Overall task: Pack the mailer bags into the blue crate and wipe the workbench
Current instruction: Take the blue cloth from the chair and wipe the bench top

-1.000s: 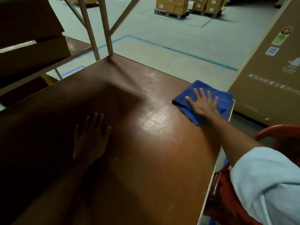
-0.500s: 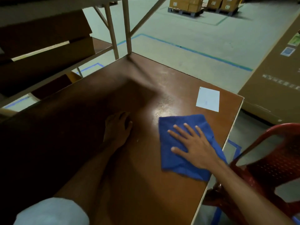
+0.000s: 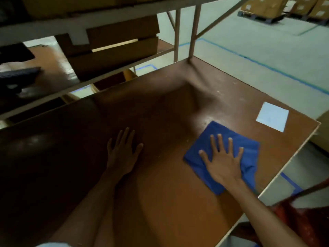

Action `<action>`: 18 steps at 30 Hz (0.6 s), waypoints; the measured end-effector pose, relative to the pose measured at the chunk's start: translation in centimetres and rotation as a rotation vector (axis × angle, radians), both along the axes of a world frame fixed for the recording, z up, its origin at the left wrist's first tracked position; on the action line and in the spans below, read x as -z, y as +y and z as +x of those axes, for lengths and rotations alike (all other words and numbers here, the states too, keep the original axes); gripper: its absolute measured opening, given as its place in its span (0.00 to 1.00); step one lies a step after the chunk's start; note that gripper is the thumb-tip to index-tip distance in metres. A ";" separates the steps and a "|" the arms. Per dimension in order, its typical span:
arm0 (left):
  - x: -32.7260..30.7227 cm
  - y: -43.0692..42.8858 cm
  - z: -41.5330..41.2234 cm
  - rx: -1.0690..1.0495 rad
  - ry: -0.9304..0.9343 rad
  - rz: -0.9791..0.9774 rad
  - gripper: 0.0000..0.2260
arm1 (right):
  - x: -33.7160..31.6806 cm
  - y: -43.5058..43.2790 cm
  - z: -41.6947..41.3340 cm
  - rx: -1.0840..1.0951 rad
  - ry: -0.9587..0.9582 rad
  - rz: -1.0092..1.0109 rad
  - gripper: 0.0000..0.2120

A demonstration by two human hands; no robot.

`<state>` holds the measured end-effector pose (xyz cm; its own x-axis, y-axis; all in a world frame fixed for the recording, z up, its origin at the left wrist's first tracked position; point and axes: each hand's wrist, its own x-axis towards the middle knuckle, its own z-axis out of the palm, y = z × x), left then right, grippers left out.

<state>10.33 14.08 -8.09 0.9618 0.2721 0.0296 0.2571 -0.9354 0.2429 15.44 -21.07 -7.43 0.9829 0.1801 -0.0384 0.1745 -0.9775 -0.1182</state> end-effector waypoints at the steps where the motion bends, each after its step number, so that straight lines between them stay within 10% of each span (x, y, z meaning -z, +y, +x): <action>1: 0.0 0.3 -0.2 -0.038 0.013 0.014 0.32 | -0.1 1.7 -0.7 -0.225 0.005 0.015 0.35; 3: 0.1 0.4 -0.3 -0.100 0.045 0.038 0.30 | -0.1 4.0 0.0 -0.477 -0.010 -0.004 0.33; 7: 0.1 0.5 -0.1 -0.102 0.084 0.022 0.29 | -0.2 8.0 5.1 -0.211 0.026 0.029 0.36; 10: -0.3 2.5 0.1 -0.048 0.054 0.031 0.30 | 0.1 10.3 7.6 -0.671 0.016 -0.001 0.34; 14: -0.2 6.6 0.5 -0.143 0.100 0.046 0.34 | 0.0 14.0 12.0 -0.349 0.089 0.036 0.36; 18: 0.1 9.5 0.5 -0.247 0.093 0.048 0.38 | 0.1 17.9 12.7 -0.897 0.089 0.022 0.33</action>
